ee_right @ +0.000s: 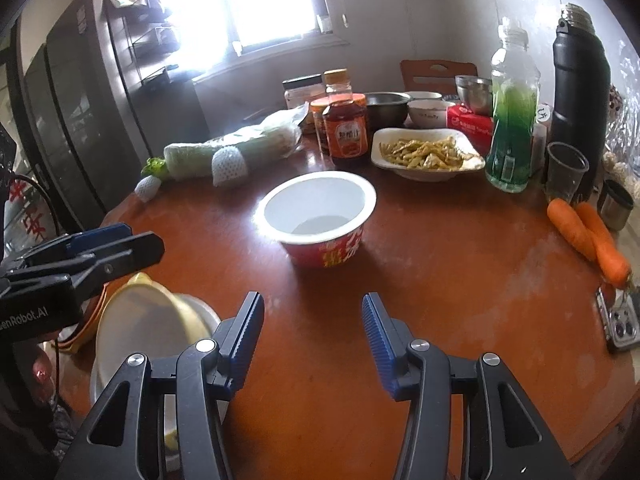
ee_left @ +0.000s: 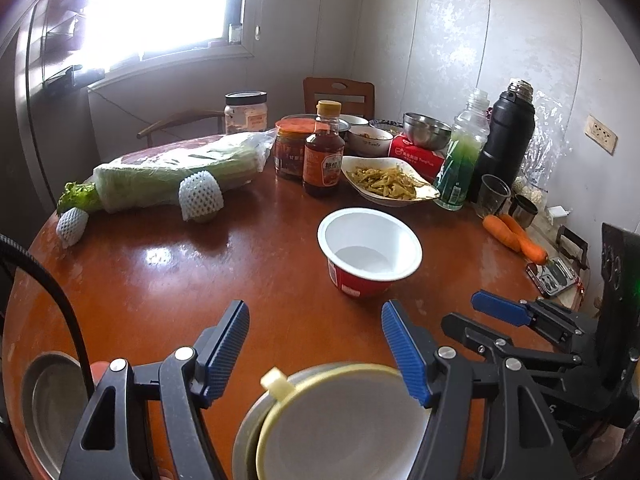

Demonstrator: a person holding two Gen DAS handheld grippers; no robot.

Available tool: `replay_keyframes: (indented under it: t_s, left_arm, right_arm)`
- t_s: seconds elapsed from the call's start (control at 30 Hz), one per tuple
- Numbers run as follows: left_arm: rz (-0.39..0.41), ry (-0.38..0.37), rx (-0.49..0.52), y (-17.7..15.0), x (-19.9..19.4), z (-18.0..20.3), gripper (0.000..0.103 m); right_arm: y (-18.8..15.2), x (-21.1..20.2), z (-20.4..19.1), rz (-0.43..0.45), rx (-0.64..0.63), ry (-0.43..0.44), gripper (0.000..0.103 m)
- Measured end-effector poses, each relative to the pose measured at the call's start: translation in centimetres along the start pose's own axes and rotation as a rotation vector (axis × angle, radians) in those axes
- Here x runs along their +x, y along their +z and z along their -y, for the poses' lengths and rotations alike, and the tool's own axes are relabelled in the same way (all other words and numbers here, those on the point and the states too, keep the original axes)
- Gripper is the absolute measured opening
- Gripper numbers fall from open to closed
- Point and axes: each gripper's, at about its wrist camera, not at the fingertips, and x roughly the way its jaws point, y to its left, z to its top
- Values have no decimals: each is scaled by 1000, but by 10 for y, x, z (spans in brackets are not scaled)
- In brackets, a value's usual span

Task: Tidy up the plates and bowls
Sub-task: 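Move the left gripper to the red-and-white paper bowl and grasp its rim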

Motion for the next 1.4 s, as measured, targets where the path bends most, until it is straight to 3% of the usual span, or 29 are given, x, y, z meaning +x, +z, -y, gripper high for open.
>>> replay_keyframes:
  t_s: [0.23,0.53,0.87,1.17,1.4]
  left_arm:
    - [-34,-8,-5,23,21,-2,69]
    - [-92,12,-14,37,54,-4,69]
    - [-169,-16,-37,42,83,-4,69]
    - [-213,-32,-98,40,100,-17,69]
    - [-240,-72,-136,38,103,-22,68]
  right_arm:
    - [32,10,8,13,-11,-16,53]
    - [63,55,25,-33,5,-15,53]
    - [66,93,31,-108,-2,42,53]
    - [61,98,19,-116,-61,68,49]
    - [58,97,3,-136,-105,149,49]
